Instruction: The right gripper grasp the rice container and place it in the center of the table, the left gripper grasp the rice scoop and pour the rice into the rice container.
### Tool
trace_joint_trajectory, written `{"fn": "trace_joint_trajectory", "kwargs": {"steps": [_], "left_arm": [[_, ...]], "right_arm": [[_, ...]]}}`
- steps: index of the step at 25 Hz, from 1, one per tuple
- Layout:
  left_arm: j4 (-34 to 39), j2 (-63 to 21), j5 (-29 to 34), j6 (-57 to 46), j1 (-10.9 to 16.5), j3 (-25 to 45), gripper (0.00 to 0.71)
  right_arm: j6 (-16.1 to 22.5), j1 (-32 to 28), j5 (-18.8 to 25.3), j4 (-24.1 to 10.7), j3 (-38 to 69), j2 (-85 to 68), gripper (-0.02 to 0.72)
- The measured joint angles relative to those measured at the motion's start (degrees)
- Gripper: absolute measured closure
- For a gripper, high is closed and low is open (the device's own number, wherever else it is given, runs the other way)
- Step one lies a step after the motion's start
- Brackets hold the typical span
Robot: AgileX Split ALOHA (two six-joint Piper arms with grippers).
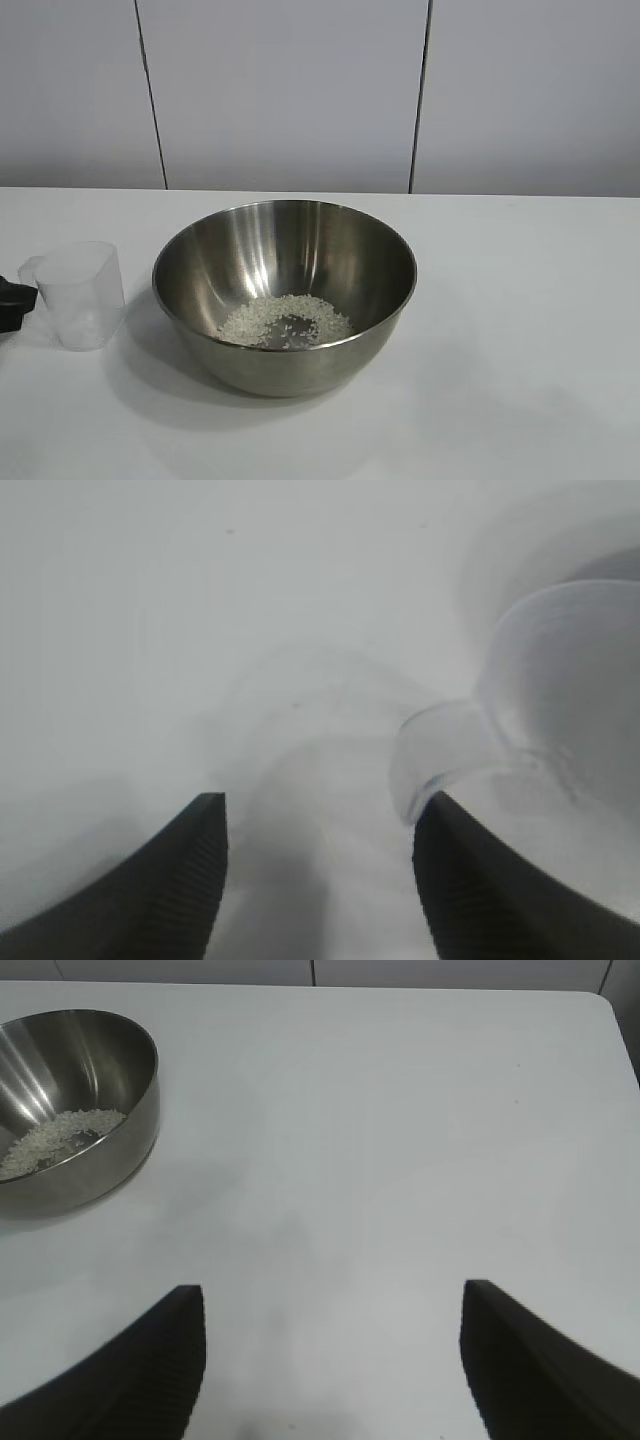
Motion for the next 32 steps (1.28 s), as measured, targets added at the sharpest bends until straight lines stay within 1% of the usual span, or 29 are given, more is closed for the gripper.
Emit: {"fn": "trace_joint_trajectory", "kwargs": {"steps": [3, 5, 7, 10, 12, 14, 16, 18, 20, 22, 25, 26, 28, 32], "left_arm": [[-2.71, -0.29, 0.01, 0.88, 1.94, 1.72, 0.296], [-4.23, -0.49, -0.09, 1.01, 4.09, 2.21, 0.296], [-3.74, -0.71, -0.79, 1.01, 6.26, 2.72, 0.296], [-1.73, -0.71, -2.08, 1.01, 7.20, 3.00, 0.296], [-3.53, -0.71, -2.63, 1.01, 7.54, 2.84, 0.296], [-6.16, -0.71, -2.84, 1.01, 8.72, 1.88, 0.296], [-7.27, -0.71, -2.84, 0.77, 10.54, 0.12, 0.296], [-7.32, -0.77, -2.84, -1.41, 12.86, -2.48, 0.296], [-6.02, -1.79, -0.76, -5.52, 15.31, -5.06, 0.296], [-2.48, -4.48, 3.92, -9.07, 18.29, -8.15, 0.296], [6.68, -10.68, 14.21, -16.34, 21.91, -13.15, 0.296], [10.65, -13.58, 16.57, -20.00, 22.72, -14.18, 0.296], [18.87, -19.68, 19.91, -28.20, 23.44, -16.16, 0.296], [35.79, -35.08, 22.71, -49.65, 23.56, -18.95, 0.302]], "right_arm": [[0.00, 0.00, 0.00, 0.00, 0.00, 0.00, 0.209], [0.00, 0.00, 0.00, 0.00, 0.00, 0.00, 0.209], [0.00, 0.00, 0.00, 0.00, 0.00, 0.00, 0.209], [0.00, 0.00, 0.00, 0.00, 0.00, 0.00, 0.209], [0.00, 0.00, 0.00, 0.00, 0.00, 0.00, 0.209], [0.00, 0.00, 0.00, 0.00, 0.00, 0.00, 0.209], [0.00, 0.00, 0.00, 0.00, 0.00, 0.00, 0.209], [0.00, 0.00, 0.11, 0.00, 0.00, 0.00, 0.209], [0.00, 0.00, 0.11, 0.00, 0.00, 0.00, 0.209], [0.00, 0.00, 0.06, 0.00, 0.00, 0.00, 0.209], [0.00, 0.00, 0.06, 0.00, 0.00, 0.00, 0.209], [0.00, 0.00, 0.06, 0.00, 0.00, 0.00, 0.209], [0.00, 0.00, 0.06, 0.00, 0.00, 0.00, 0.209], [0.00, 0.00, 0.06, 0.00, 0.00, 0.00, 0.209]]}}
